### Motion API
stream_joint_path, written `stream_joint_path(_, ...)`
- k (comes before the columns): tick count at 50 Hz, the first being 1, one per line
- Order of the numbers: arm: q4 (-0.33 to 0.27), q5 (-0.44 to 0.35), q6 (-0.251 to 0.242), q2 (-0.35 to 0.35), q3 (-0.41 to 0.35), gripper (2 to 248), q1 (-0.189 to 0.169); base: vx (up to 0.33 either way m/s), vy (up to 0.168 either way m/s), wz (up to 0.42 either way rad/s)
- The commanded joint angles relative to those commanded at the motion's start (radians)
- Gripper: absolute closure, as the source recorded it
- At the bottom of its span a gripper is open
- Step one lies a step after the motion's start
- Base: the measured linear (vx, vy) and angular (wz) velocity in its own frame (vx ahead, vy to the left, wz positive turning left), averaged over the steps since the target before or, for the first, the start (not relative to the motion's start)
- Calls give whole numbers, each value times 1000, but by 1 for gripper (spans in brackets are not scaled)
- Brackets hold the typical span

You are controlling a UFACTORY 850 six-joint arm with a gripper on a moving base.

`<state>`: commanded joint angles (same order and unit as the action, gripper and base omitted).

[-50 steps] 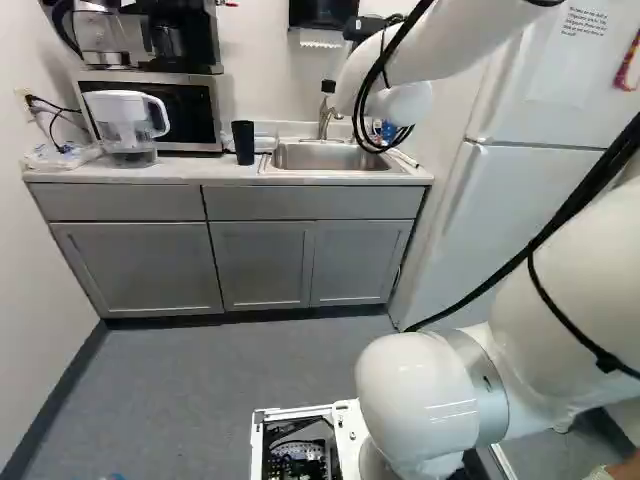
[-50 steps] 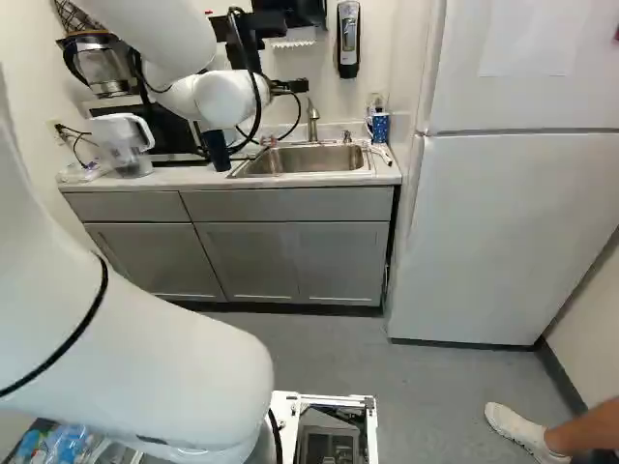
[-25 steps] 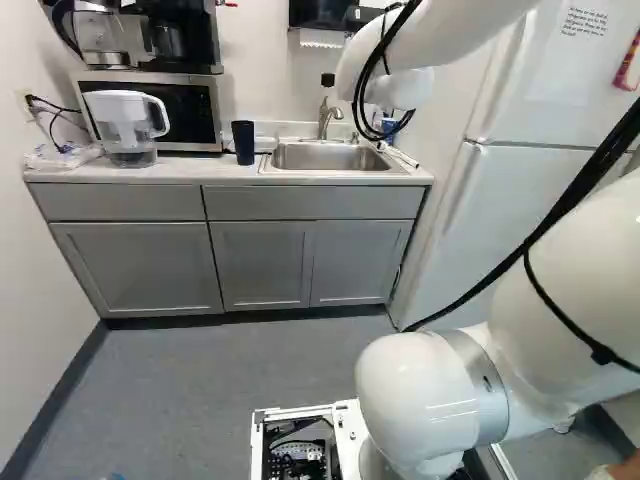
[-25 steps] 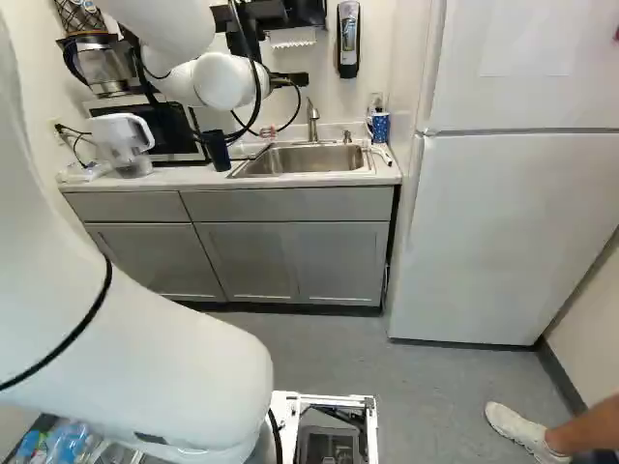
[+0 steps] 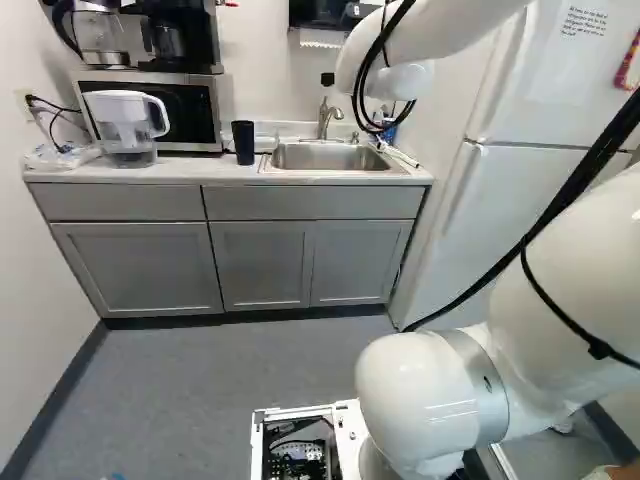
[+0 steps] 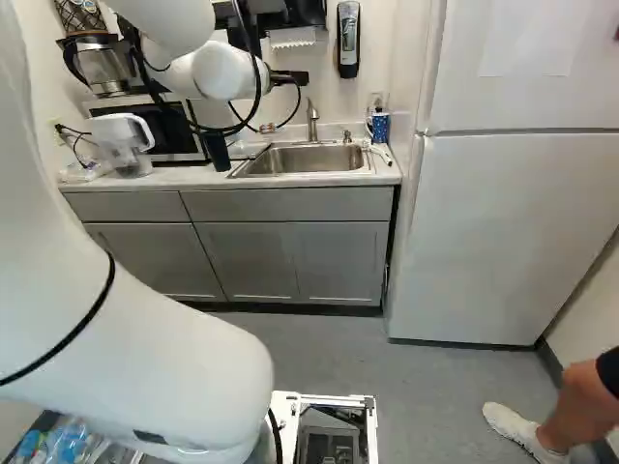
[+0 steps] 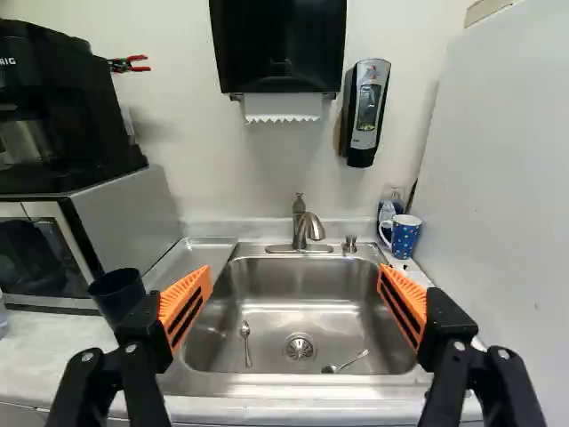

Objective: Rinse the cup and place it in the tray

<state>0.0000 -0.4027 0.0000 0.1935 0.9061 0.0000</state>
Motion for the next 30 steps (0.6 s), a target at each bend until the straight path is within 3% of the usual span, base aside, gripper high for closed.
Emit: stream_joint_path(30, 0, 0, 0, 0, 0, 3, 0, 0, 0, 0)
